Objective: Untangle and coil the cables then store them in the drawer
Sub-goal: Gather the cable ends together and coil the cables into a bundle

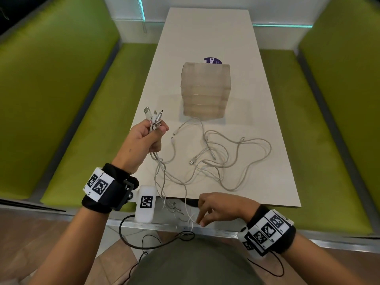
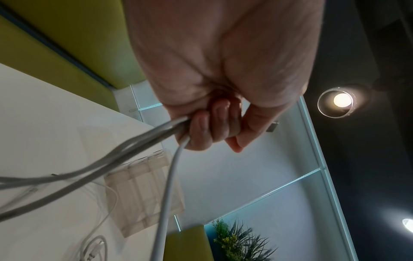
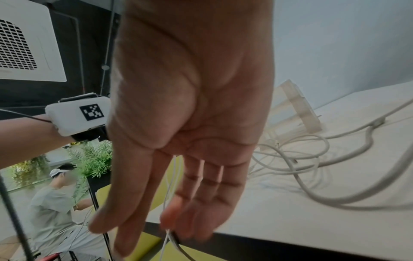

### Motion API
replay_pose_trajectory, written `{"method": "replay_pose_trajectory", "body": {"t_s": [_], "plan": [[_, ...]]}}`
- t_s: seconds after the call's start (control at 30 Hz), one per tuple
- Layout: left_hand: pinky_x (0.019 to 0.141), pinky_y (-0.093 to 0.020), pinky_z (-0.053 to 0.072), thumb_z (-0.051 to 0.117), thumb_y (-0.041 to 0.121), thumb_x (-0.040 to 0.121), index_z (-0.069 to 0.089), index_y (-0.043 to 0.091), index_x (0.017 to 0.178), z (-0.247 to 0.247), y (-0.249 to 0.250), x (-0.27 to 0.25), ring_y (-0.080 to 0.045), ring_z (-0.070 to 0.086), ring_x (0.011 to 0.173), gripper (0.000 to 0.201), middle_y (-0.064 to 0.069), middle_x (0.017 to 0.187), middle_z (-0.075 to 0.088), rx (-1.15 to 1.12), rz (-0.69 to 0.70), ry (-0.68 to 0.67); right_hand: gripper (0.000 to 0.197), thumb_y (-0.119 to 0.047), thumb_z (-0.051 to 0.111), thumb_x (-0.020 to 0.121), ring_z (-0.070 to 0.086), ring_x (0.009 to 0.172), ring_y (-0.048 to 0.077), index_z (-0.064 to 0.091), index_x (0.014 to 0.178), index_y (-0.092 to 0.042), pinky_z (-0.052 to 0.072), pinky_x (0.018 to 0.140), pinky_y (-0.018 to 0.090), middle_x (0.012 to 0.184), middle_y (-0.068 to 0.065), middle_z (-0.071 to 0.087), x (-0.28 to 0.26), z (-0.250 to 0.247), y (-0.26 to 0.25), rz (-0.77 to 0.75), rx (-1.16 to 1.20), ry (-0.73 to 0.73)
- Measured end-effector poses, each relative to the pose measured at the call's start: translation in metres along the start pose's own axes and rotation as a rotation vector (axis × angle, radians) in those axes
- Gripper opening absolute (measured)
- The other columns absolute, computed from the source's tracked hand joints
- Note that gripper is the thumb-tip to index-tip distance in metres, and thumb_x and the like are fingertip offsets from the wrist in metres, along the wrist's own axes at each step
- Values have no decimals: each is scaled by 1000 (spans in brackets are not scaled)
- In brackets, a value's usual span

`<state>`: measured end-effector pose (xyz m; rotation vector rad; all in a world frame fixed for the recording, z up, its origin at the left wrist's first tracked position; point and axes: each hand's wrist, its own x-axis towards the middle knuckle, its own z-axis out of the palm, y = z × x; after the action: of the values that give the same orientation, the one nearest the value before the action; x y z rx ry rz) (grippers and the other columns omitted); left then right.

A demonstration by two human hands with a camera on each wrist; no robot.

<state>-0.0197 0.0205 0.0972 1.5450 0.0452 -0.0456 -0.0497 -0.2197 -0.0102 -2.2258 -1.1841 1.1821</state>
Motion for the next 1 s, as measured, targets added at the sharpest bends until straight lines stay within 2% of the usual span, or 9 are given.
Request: {"method": "replay_pose_trajectory", "body": {"t_s": [0.1,0.3,0.37,0.5,0.63,0.7,0.77,0.83,1.0], "plan": [[49,-20,28,53,22,86,56,12,88,1,1,0,-12,25,48,10,10,52,29,-4,-4,-12,25,-36,62,88,54,104,14,71,105,-20,47,91,33,121,0,56,5,2,4,-6,38,-9],[50,-21,28,54,23,87,57,13,89,4,-3,-2,-14,25,49,11,8,53,29,26,-8,-24,32,-29,59,92,58,101,16,62,120,-14,45,86,28,115,4,63,16,0,14,108,68,240],[51,-21,29,56,24,86,57,12,90,4,-6,-2,-14,24,50,13,8,54,29,26,-31,-31,28,-25,59,92,61,98,16,64,117,-14,49,88,31,113,2,66,15,-8,19,135,136,358],[50,-20,30,55,22,84,58,11,93,4,-8,-2,-11,26,49,14,10,54,33,-19,-77,-70,19,-15,58,92,59,81,14,67,108,-14,47,79,27,100,-2,63,9,-36,31,227,252,715],[51,-21,30,54,24,85,56,10,90,4,-9,-3,-9,28,49,15,10,55,34,-50,-92,-82,19,-9,53,92,61,92,21,67,105,-10,46,81,28,103,5,65,-3,-69,74,512,269,974],[51,-21,30,54,27,85,55,10,89,5,-9,-3,-10,28,51,18,9,56,33,-47,-89,-84,11,-14,56,91,61,87,26,66,89,-8,44,72,29,90,11,66,-8,-79,99,701,290,929],[52,-21,31,54,29,85,55,10,87,6,-9,-4,-12,28,52,19,9,56,33,-40,-91,-72,29,-30,64,88,57,70,27,56,72,-8,38,59,29,71,10,58,-8,-81,114,864,302,814],[52,-21,32,55,29,86,55,11,85,8,-9,-4,-12,29,53,18,9,56,34,-29,-94,-62,38,-40,68,84,55,68,26,55,76,-6,36,57,28,72,11,57,-3,-79,122,938,310,764],[54,-24,29,47,19,98,53,11,85,11,-10,-3,-11,30,52,17,8,56,33,33,-98,-58,14,-9,57,84,62,95,35,59,93,2,41,64,28,95,21,63,11,-73,117,932,320,785]]}}
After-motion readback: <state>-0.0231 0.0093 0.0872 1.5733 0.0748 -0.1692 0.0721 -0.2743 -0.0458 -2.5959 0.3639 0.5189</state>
